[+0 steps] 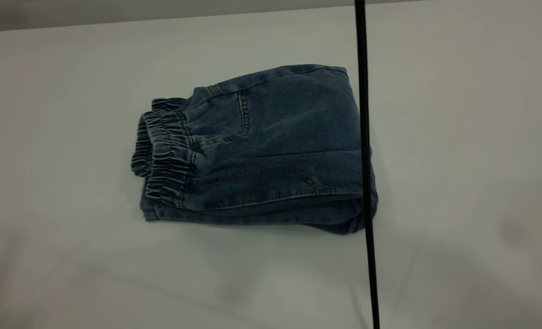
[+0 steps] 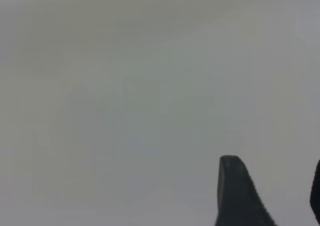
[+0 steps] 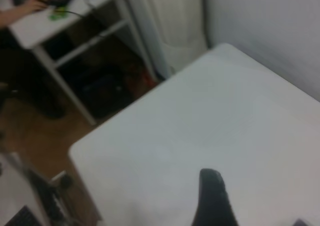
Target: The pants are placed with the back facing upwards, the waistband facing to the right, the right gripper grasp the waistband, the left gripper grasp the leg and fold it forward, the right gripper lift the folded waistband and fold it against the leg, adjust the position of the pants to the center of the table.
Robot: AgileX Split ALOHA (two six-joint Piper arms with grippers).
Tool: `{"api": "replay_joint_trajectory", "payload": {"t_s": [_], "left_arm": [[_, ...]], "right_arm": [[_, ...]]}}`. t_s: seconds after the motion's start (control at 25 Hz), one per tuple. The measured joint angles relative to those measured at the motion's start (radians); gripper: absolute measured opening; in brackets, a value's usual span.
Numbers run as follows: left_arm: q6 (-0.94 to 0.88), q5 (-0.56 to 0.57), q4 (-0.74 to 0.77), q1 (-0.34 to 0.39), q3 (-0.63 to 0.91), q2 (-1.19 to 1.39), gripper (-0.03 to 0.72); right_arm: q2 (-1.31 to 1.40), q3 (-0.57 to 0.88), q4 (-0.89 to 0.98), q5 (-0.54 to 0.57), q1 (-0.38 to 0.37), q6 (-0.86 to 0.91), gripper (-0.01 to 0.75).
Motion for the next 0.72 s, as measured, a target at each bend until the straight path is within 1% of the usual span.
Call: {"api": "replay_joint_trajectory", "payload": {"t_s": [0.16, 0.36, 0.56, 0.72], "left_arm": [[-0.001, -0.102, 0.018, 0.0, 0.019, -0.029, 0.328], [-0.003, -0.101, 0.015, 0.0, 0.019, -0.028, 0.312], [-0.029, -0.1, 0.014, 0.0, 0.046, -0.028, 0.312], [-0.029, -0.183, 0.014, 0.0, 0.076, -0.027, 0.312]], "right_arm": [[-0.132, 0.126, 0.003, -0.002, 0.0, -0.037, 0.408], [-0.318, 0.366, -0.07, -0.007, 0.0, -0.052, 0.408], [-0.531, 0.628, -0.218, -0.006, 0.0, -0.06, 0.408], [-0.702, 0.852, -0.334, -0.006, 0.0, -0.096, 0.408]]}}
